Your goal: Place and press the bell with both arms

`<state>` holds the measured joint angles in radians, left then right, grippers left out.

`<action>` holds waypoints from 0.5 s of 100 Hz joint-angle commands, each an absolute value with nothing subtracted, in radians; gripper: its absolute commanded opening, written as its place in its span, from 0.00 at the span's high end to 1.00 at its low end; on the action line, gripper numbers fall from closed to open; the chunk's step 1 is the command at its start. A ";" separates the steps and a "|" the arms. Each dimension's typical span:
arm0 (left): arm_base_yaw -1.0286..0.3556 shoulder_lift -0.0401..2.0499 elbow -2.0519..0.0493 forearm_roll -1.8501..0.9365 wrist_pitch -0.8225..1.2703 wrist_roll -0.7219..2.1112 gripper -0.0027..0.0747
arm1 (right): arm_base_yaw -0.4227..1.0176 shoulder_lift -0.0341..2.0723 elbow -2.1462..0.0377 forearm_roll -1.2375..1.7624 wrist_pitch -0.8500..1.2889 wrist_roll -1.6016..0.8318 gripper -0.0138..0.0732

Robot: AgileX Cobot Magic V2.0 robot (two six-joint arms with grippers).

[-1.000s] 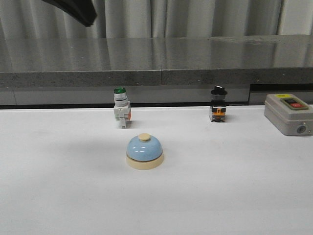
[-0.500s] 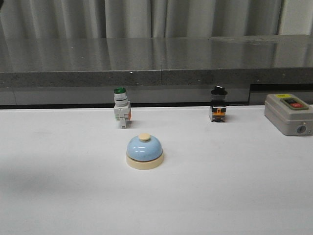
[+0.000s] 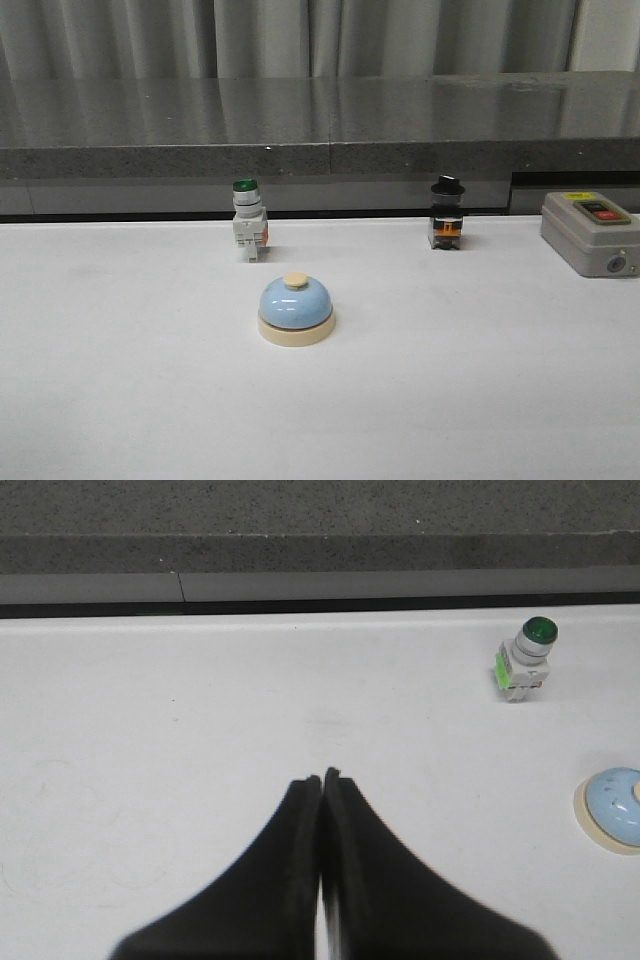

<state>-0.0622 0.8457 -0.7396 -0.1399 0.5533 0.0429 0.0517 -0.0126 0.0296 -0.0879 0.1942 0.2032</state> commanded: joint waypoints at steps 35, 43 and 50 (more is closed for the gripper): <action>-0.059 0.479 -0.508 -0.171 0.357 0.031 0.99 | 0.050 -0.008 0.026 -0.101 0.117 0.196 0.92; -0.057 0.425 -0.484 -0.155 0.362 0.031 0.99 | 0.050 -0.008 0.026 -0.101 0.117 0.196 0.92; -0.057 0.380 -0.461 -0.136 0.344 0.031 0.99 | 0.050 -0.008 0.026 -0.101 0.117 0.196 0.92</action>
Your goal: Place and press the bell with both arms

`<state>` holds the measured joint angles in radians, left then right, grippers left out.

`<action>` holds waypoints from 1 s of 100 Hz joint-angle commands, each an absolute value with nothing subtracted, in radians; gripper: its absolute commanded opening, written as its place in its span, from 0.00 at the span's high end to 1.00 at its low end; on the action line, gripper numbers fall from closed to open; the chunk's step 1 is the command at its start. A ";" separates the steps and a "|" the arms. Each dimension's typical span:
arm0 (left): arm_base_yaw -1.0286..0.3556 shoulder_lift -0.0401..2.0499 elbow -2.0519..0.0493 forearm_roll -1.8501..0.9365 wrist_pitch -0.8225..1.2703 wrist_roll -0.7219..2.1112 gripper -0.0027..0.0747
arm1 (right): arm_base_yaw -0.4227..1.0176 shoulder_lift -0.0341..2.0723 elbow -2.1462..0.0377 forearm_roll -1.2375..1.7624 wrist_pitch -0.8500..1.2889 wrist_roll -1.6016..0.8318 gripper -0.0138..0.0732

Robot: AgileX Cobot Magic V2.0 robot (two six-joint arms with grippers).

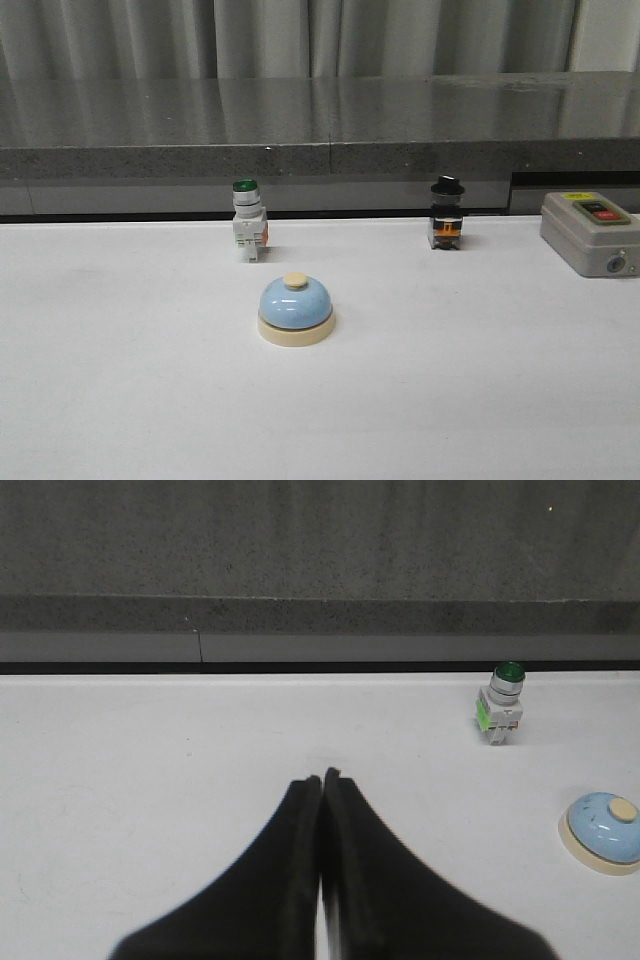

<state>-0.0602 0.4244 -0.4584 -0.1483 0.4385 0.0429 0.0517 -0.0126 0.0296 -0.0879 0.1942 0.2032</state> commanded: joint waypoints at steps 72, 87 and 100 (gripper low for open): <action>-0.044 -0.038 0.009 -0.016 -0.112 0.040 0.99 | 0.050 -0.007 0.026 -0.101 0.117 0.196 0.92; -0.043 -0.041 0.023 -0.016 -0.052 0.040 0.99 | 0.050 -0.007 0.026 -0.101 0.117 0.196 0.92; -0.043 -0.041 0.023 -0.014 -0.057 0.040 0.99 | 0.050 -0.007 0.026 -0.101 0.117 0.196 0.92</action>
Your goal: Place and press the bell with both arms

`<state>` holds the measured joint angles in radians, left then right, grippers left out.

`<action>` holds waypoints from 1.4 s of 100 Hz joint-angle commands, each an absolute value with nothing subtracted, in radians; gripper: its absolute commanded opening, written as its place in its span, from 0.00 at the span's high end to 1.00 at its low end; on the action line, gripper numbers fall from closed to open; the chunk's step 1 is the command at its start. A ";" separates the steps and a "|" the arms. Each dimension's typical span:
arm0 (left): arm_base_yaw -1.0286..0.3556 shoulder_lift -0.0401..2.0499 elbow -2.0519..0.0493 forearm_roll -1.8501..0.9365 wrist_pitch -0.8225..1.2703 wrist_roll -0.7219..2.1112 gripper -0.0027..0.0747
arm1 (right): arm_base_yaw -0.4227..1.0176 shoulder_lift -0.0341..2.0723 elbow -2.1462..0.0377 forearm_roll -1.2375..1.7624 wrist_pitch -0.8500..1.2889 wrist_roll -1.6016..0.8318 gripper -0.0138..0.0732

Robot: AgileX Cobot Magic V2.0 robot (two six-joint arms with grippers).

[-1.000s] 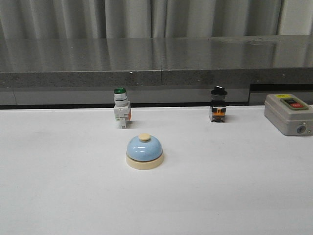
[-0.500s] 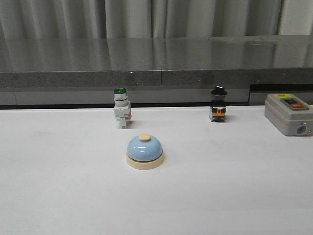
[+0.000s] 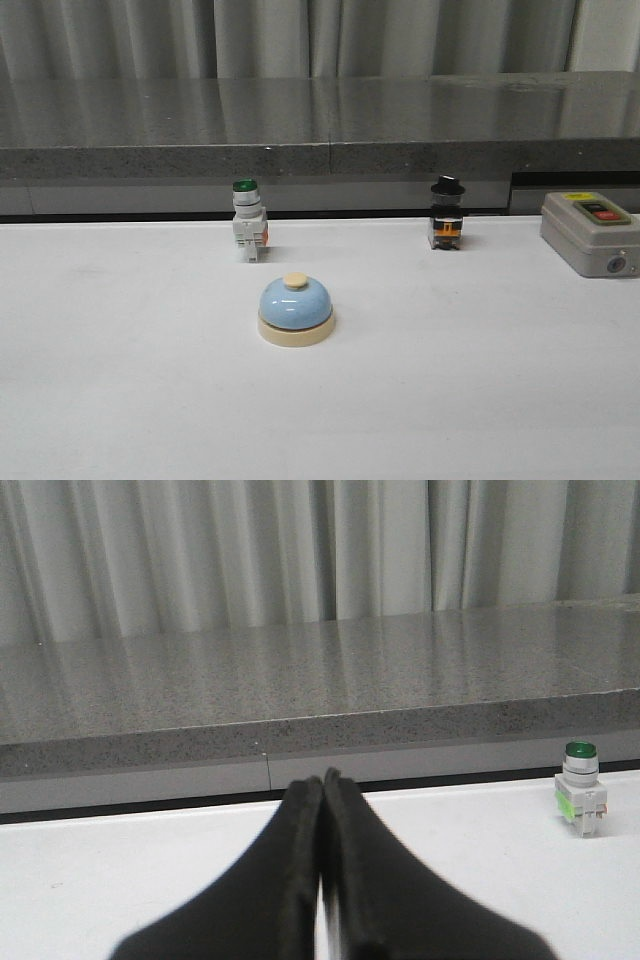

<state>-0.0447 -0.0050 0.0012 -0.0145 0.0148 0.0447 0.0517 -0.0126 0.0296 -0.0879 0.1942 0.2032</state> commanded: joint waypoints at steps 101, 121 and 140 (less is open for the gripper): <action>-0.043 -0.041 0.023 -0.014 -0.057 0.040 0.99 | 0.050 0.124 -0.214 -0.101 0.356 0.196 0.92; -0.043 -0.041 0.023 -0.014 -0.057 0.040 0.99 | 0.050 0.383 -0.419 -0.147 0.339 0.196 0.92; -0.043 -0.041 0.023 -0.014 -0.057 0.040 0.99 | 0.050 0.612 -0.593 -0.147 0.352 0.197 0.92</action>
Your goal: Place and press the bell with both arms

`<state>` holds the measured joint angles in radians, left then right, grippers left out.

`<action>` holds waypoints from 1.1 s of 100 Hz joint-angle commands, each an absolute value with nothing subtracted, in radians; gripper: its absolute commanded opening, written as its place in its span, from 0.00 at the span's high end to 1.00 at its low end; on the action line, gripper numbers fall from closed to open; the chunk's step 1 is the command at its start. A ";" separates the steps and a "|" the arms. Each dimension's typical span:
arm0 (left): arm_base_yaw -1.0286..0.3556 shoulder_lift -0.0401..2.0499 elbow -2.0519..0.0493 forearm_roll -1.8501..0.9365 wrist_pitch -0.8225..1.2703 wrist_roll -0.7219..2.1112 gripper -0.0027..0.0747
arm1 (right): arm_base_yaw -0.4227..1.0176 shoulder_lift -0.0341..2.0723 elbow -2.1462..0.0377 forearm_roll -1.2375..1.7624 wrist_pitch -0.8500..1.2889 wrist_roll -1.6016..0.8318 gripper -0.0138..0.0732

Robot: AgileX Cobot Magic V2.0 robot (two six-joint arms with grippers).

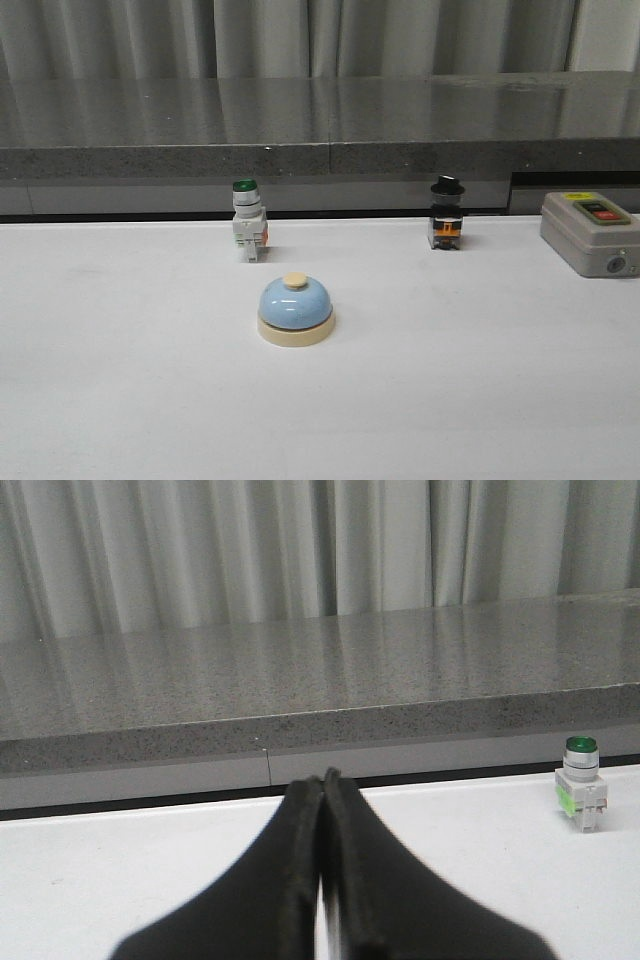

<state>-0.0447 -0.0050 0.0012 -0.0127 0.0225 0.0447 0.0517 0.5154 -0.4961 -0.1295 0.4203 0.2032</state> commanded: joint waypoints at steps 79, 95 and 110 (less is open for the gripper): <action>-0.043 -0.041 0.023 -0.014 -0.057 0.040 0.99 | 0.501 1.420 -1.152 -0.006 0.476 -0.056 0.92; -0.043 -0.041 0.023 -0.014 -0.057 0.040 0.99 | 0.562 1.590 -1.305 0.010 0.567 -0.078 0.92; -0.043 -0.041 0.023 -0.014 -0.057 0.040 0.99 | 0.609 1.740 -1.455 0.024 0.681 -0.078 0.92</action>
<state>-0.0447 -0.0050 0.0012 -0.0127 0.0234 0.0447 0.5894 1.7129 -1.3561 0.0115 0.6558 -0.0640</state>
